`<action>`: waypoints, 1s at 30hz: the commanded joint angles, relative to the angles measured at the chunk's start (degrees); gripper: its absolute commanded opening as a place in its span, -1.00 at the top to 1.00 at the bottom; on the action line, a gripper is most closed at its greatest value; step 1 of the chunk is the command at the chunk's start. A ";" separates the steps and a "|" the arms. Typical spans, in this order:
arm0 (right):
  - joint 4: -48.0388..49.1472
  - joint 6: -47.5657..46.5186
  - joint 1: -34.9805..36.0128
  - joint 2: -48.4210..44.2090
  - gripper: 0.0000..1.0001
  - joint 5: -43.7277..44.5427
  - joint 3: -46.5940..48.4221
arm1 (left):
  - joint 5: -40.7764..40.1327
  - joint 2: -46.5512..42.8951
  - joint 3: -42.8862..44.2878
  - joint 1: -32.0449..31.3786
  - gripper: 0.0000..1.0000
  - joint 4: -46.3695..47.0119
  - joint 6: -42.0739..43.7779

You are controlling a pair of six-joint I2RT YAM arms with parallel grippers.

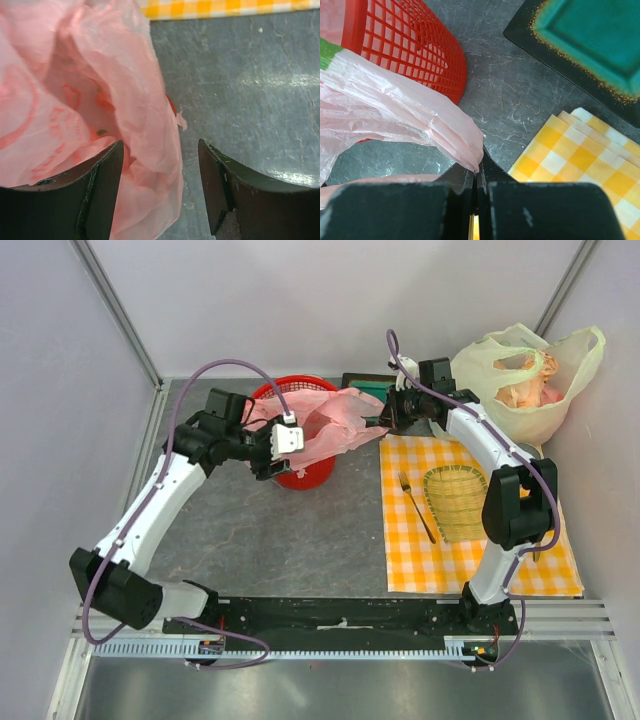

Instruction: Put the trash bags into the trash bin

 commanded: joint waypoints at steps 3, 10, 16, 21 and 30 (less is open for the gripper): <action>1.60 0.90 -0.05 -0.82 1.00 -1.53 2.55 | -1.39 3.61 2.12 -1.86 -0.36 -2.61 6.42; 0.64 -1.29 0.12 -2.04 1.00 -0.48 0.97 | -4.03 7.04 1.85 -2.83 0.34 -2.78 8.53; -1.82 -3.76 -0.05 -2.84 1.00 0.23 -1.31 | -3.95 7.57 2.82 -3.00 0.77 -9.11 13.19; -9.18 -7.26 -0.14 -5.55 0.61 -5.82 0.00 | 2.02 5.02 7.29 -3.00 0.97 -15.52 13.54; -27.99 -20.09 -2.34 -17.60 -0.96 -12.78 8.32 | 10.64 1.34 10.39 -3.88 0.97 -35.65 25.21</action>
